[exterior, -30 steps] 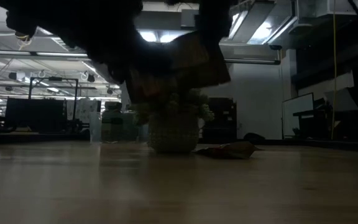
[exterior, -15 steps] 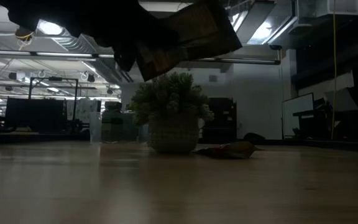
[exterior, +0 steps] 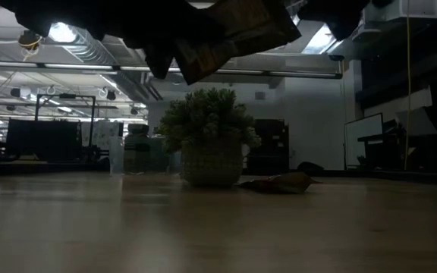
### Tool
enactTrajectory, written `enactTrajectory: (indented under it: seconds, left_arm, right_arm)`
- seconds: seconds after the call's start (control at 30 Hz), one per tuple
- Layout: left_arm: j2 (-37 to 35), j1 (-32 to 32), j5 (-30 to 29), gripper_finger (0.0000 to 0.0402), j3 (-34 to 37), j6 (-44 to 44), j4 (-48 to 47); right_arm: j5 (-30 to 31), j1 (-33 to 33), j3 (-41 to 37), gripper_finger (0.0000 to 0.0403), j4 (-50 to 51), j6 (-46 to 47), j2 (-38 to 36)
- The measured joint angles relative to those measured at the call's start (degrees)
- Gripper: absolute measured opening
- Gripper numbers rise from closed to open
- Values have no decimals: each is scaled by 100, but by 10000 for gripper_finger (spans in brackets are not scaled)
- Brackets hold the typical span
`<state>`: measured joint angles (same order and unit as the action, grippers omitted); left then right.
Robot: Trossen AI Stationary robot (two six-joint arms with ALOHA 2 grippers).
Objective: Sort spices by type
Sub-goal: Put the bottom orange seasoning pack into the blue bin
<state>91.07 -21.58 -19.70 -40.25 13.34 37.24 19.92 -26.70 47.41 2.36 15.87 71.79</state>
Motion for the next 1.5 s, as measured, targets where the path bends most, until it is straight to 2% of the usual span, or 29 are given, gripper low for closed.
enactTrajectory:
  seconds: [0.13,0.43,0.57,0.8,1.03,1.3,1.4,1.5]
  left_arm:
    - [0,0,0,35,0,-4,10]
    - [0,0,-4,28,0,-35,124]
    - [2,0,-7,38,0,-35,133]
    - [2,0,-7,28,-1,-150,161]
    - [2,33,-11,42,0,-133,189]
    - [2,33,-11,28,0,-199,237]
    - [2,33,-19,42,0,-172,247]
    - [2,33,-15,59,0,-237,233]
  right_arm:
    - [-98,7,-534,127,-1014,-100,-1]
    - [54,11,-552,127,-1610,-152,405]
    - [8,11,-550,127,-1905,-159,536]
    - [216,11,-545,127,-2114,-161,646]
    - [211,11,-545,127,-2229,-161,720]
    - [8,244,-547,126,-2275,-130,812]
    - [-10,366,-547,112,-2295,-122,809]
    - [-226,402,-547,66,-2362,-119,809]
